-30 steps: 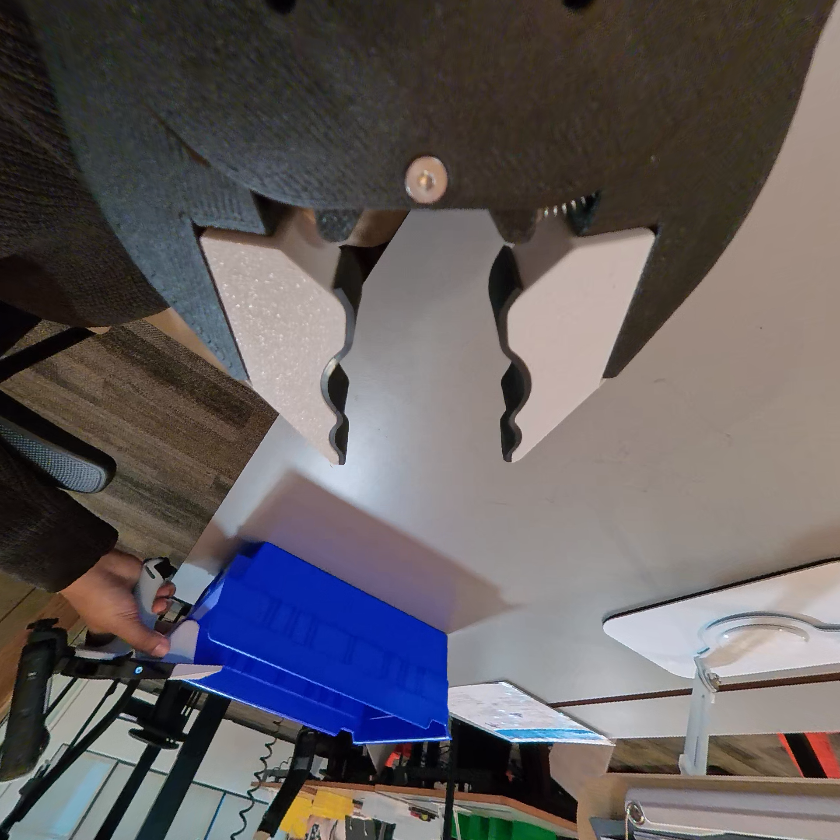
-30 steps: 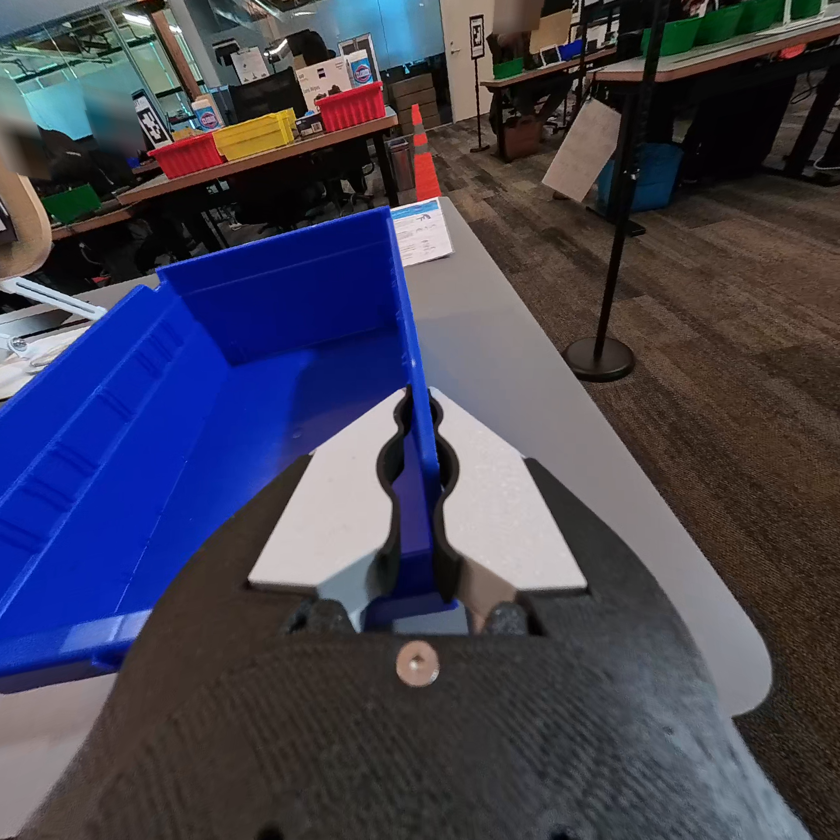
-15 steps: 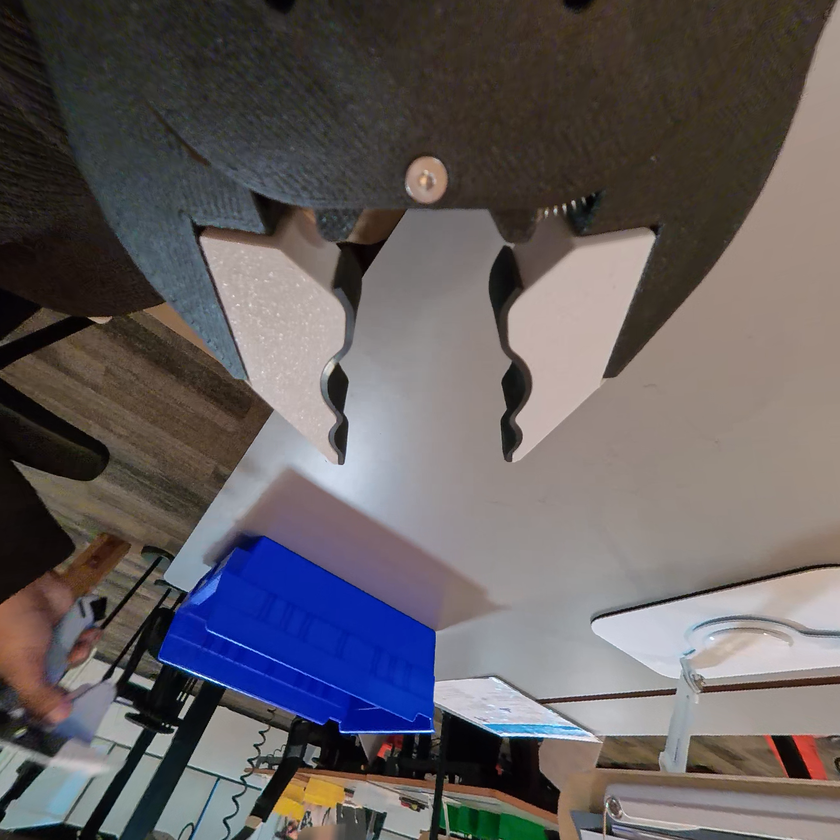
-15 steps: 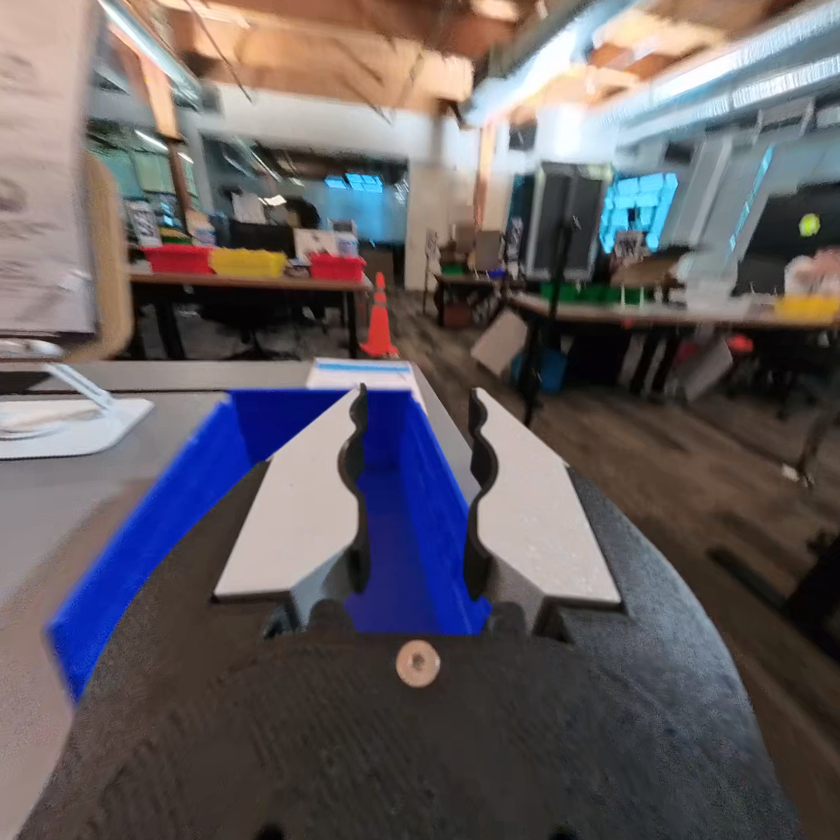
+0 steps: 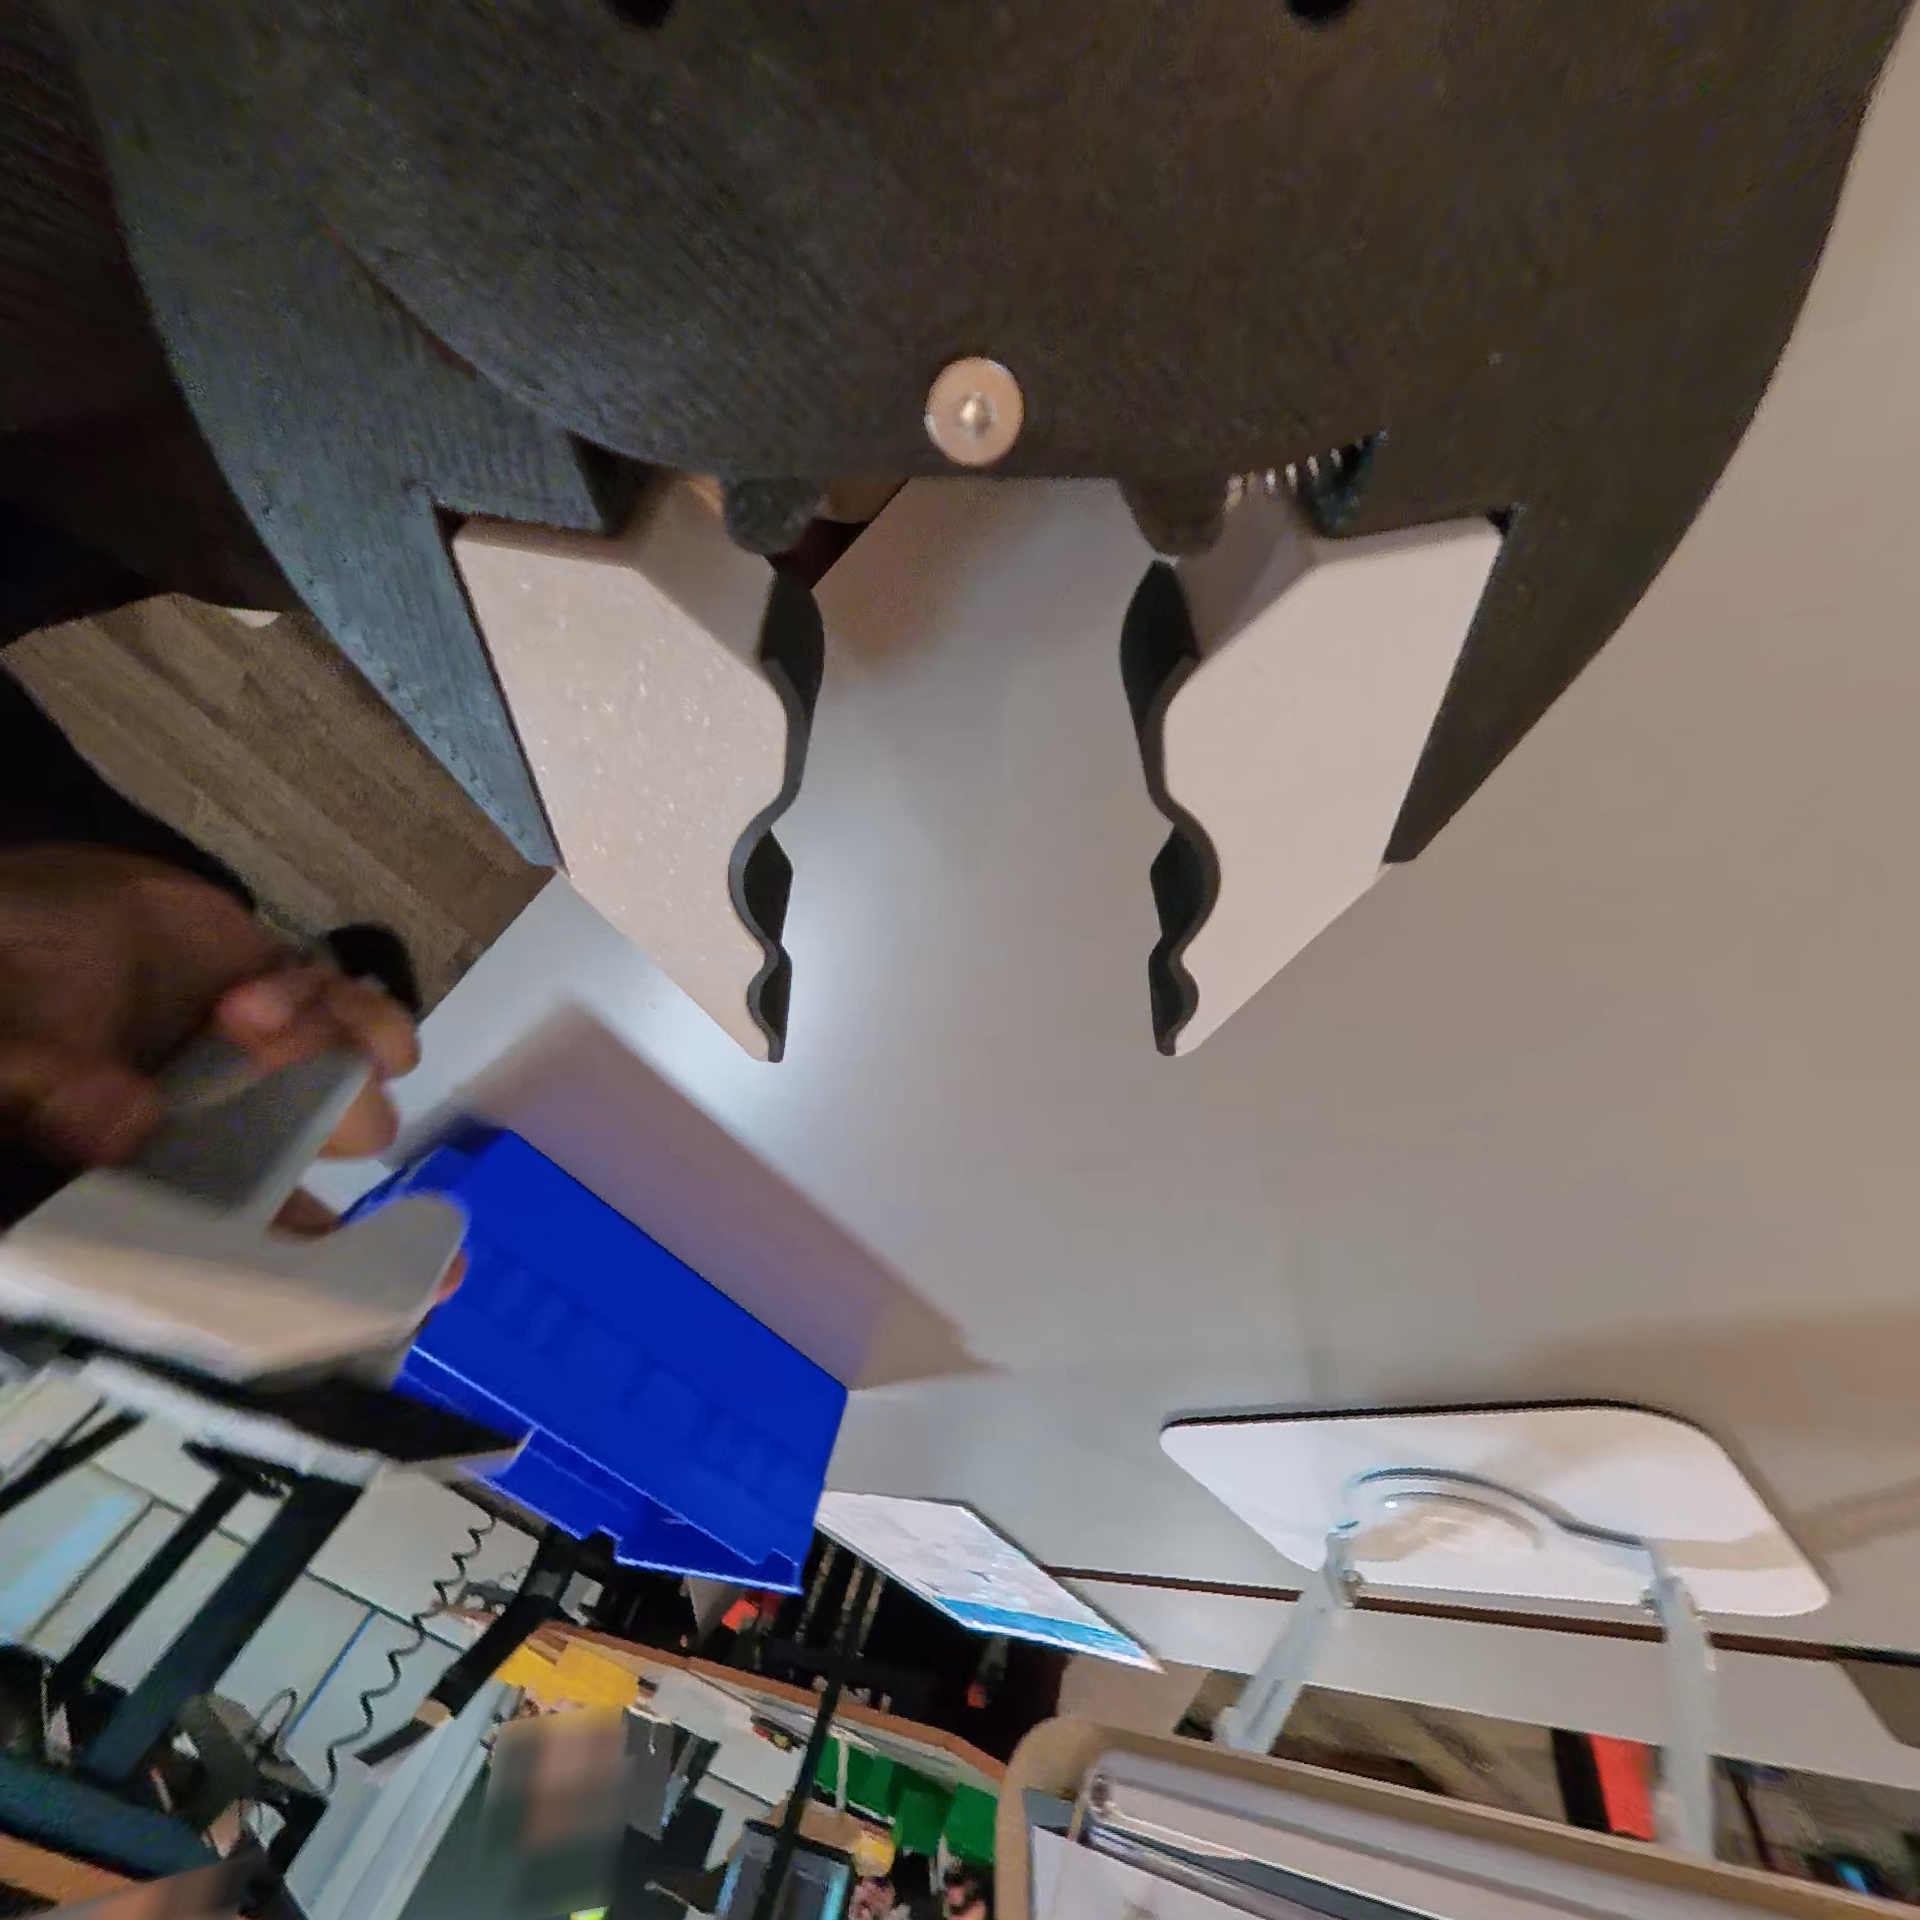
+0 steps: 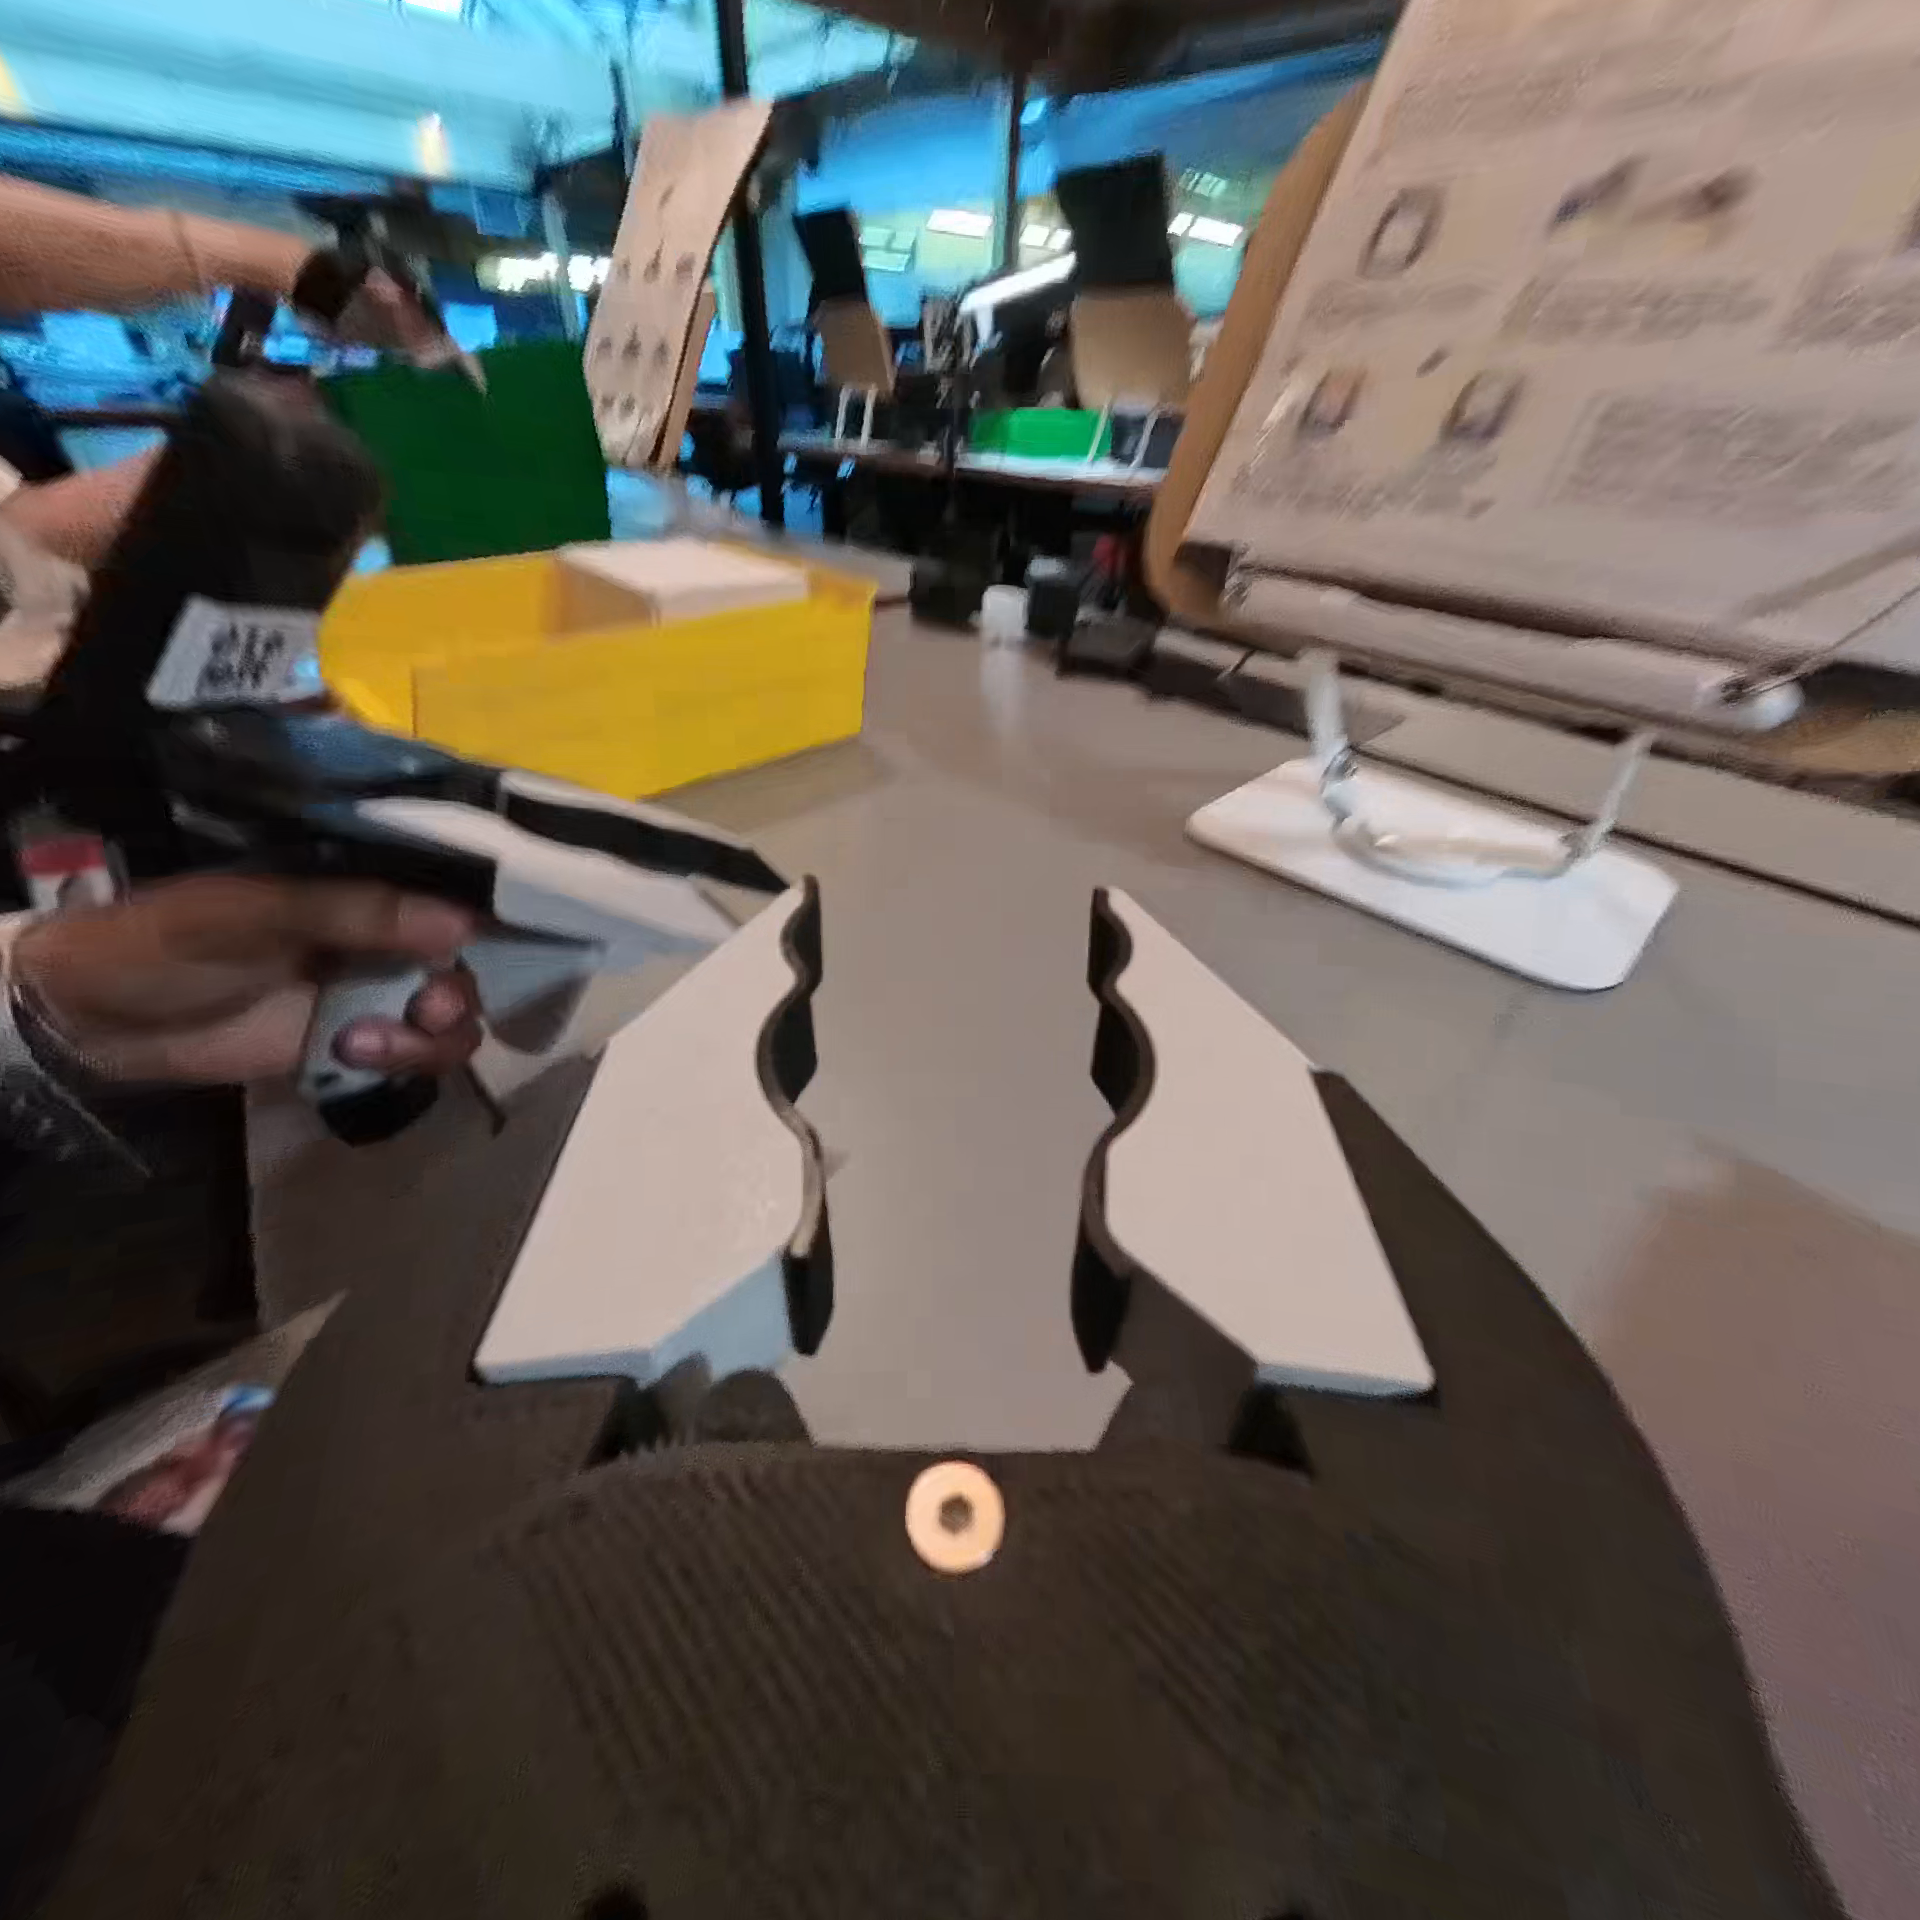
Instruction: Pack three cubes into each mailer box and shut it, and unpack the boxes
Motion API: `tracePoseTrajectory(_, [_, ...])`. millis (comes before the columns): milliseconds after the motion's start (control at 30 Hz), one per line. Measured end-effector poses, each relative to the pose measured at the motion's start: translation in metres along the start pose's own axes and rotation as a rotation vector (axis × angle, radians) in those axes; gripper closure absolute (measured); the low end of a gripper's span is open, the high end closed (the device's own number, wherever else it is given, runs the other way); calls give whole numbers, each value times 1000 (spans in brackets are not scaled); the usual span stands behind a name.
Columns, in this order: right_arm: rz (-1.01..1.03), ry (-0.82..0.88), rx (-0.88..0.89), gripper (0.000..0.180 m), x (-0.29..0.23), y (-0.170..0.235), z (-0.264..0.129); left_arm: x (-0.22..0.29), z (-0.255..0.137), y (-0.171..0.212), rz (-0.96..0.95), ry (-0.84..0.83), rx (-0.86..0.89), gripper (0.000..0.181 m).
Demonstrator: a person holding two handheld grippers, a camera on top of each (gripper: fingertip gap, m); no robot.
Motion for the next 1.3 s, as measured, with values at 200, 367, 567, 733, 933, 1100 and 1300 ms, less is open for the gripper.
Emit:
tracePoseTrajectory(200, [6,-110,-120,106,-4,9,45,-15,-20,6,-67,-111,26,111])
tracePoseTrajectory(367, [79,-195,-143,103,5,-13,97,-20,-39,11,-115,-163,54,111])
tracePoseTrajectory(567, [67,-345,-267,79,-19,-42,186,-25,-58,16,-120,-227,67,111])
tracePoseTrajectory(733, [-72,-404,-290,73,-45,-69,255,-27,-69,18,-146,-237,82,111])
tracePoseTrajectory(933, [-123,-491,-337,65,-66,-101,332,-31,-73,21,-194,-211,86,110])
tracePoseTrajectory(1100, [-149,-568,-436,57,-86,-111,388,-36,-75,22,-240,-188,93,110])
tracePoseTrajectory(1300, [-307,-583,-612,49,-111,-102,437,-39,-76,23,-285,-164,97,109])
Point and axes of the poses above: each gripper's, where its closed fingertips meet, z out along the fingers, y out of its underside, x = y × z across the jaws, the point moved 9 cm from there along -z, back along the fingers, and after that the axes turned 3 degrees about z, right-handed, at the moved point
